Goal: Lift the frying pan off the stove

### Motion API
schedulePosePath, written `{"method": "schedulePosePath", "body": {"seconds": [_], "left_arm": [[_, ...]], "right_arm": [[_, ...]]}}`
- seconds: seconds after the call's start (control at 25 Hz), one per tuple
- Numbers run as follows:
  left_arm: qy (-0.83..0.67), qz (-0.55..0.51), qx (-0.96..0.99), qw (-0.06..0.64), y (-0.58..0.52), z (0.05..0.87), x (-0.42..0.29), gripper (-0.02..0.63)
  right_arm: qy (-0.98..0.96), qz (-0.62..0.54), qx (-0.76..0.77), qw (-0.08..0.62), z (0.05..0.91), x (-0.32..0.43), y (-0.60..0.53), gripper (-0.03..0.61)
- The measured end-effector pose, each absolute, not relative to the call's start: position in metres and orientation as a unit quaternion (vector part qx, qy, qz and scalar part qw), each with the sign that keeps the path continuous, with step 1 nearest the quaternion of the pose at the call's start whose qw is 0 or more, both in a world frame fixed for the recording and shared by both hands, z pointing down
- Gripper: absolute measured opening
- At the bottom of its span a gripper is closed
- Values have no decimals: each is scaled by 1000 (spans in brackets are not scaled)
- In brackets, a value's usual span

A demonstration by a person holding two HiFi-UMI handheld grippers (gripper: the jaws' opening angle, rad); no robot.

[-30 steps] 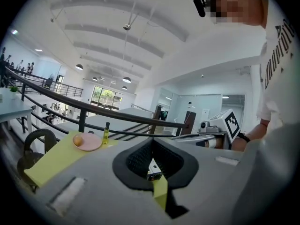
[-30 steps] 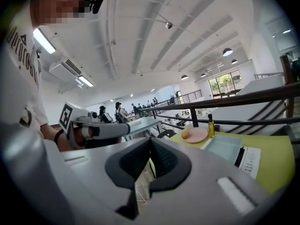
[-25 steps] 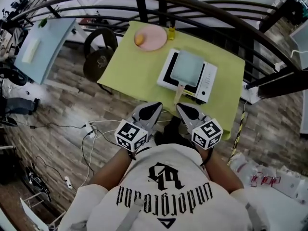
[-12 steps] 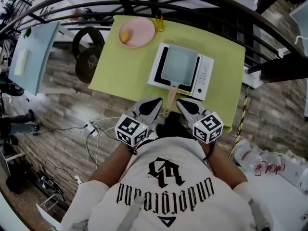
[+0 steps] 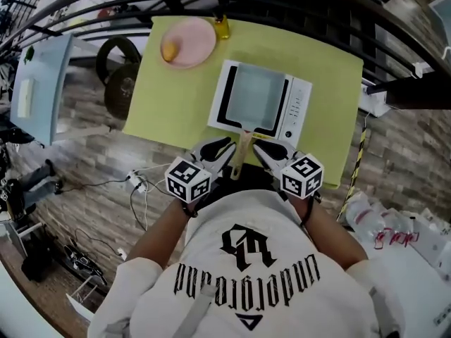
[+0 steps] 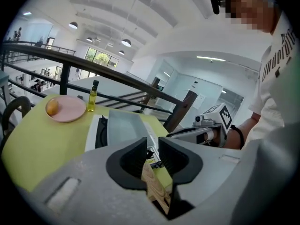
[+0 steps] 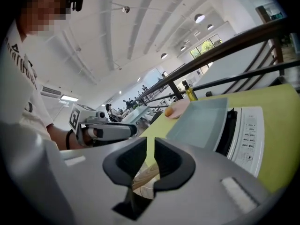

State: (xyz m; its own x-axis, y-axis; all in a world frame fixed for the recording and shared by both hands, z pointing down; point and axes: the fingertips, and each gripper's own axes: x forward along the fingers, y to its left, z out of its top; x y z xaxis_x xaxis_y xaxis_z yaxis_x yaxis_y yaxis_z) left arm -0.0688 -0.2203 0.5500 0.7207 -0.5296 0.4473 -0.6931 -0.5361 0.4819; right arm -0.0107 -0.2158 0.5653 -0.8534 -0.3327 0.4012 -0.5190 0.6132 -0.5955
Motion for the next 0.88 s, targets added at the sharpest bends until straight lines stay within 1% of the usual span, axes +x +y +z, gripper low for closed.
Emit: {"method": "schedulePosePath", "body": {"seconds": [0.36, 0.56, 0.72, 0.88], "left_arm": [[-296, 145, 854, 403, -217, 592, -62, 206], [-243, 159, 844, 450, -197, 614, -54, 292], [-213, 142, 826, 502, -188, 629, -50, 313], [-188, 139, 814, 531, -179, 641, -44, 328]], "right_arm": [[-839, 465, 259, 114, 607, -15, -218, 154], [-811, 503, 278, 109, 624, -17, -213, 223], [-790, 533, 286, 97, 637, -18, -211, 255], [-775, 562, 279, 81, 648, -25, -209, 272]]}}
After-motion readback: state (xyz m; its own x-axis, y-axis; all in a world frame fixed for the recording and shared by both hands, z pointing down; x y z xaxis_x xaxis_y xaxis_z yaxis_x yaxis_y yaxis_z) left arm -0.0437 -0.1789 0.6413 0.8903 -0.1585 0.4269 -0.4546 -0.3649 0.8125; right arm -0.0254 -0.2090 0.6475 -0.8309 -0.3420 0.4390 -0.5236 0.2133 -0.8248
